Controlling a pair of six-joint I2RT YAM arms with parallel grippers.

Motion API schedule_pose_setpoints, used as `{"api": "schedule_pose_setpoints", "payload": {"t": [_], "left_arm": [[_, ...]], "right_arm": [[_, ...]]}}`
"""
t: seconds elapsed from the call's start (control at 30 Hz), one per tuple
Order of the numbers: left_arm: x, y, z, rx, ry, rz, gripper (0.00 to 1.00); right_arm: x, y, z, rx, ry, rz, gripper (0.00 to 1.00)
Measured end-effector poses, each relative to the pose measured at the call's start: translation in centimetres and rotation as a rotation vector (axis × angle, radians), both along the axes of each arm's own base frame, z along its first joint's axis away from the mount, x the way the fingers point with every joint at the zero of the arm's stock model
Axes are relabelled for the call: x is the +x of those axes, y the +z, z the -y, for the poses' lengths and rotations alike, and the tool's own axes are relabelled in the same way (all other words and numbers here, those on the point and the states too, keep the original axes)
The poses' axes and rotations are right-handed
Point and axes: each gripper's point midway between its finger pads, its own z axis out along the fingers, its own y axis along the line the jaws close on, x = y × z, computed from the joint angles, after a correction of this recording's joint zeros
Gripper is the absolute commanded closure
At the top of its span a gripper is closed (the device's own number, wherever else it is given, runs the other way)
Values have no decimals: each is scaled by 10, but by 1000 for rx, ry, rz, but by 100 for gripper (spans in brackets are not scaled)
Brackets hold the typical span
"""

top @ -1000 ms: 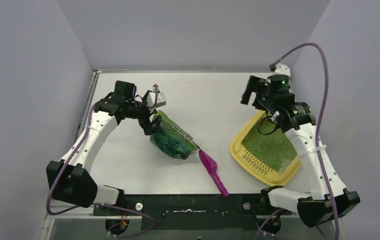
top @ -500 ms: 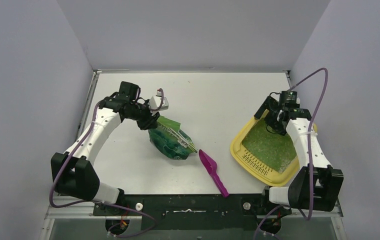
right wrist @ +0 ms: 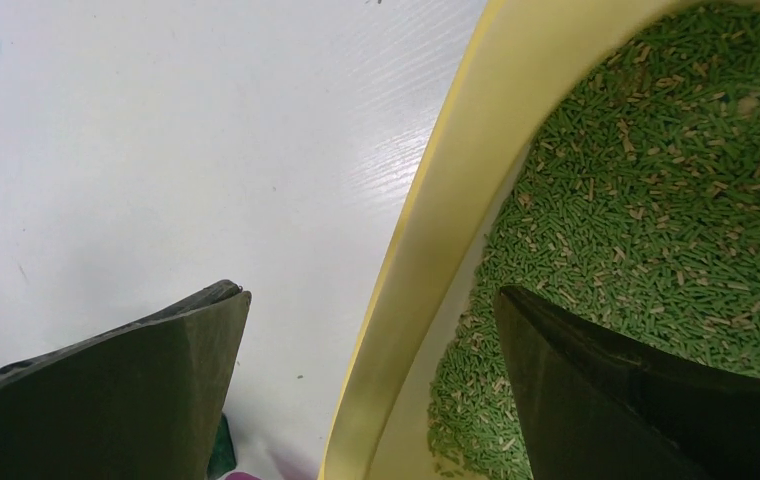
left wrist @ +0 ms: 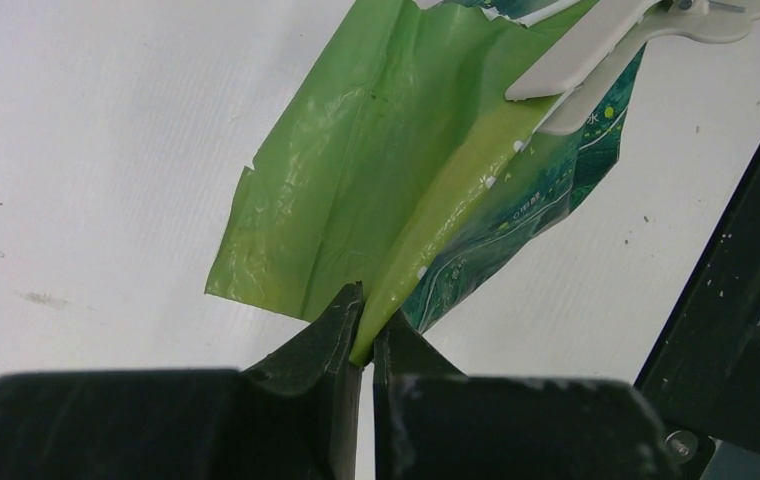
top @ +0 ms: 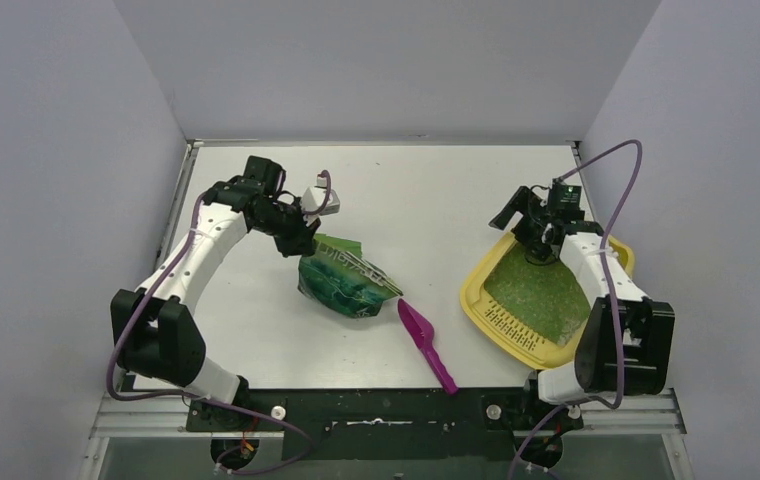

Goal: Fill the litter box with clean litter
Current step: Move the litter box to the center of the board.

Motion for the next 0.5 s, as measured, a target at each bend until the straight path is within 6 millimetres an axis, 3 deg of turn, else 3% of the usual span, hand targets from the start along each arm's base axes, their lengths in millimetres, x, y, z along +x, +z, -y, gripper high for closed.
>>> {"api": "schedule_pose_setpoints", "payload": {"t": [0.27, 0.5], "left_arm": [[-8, 0, 0, 0, 12, -47, 100], [-14, 0, -3, 0, 84, -76, 100]], "right_arm": [[15, -26, -19, 50, 51, 2, 0], [29, -28, -57, 78, 177, 44, 0]]}}
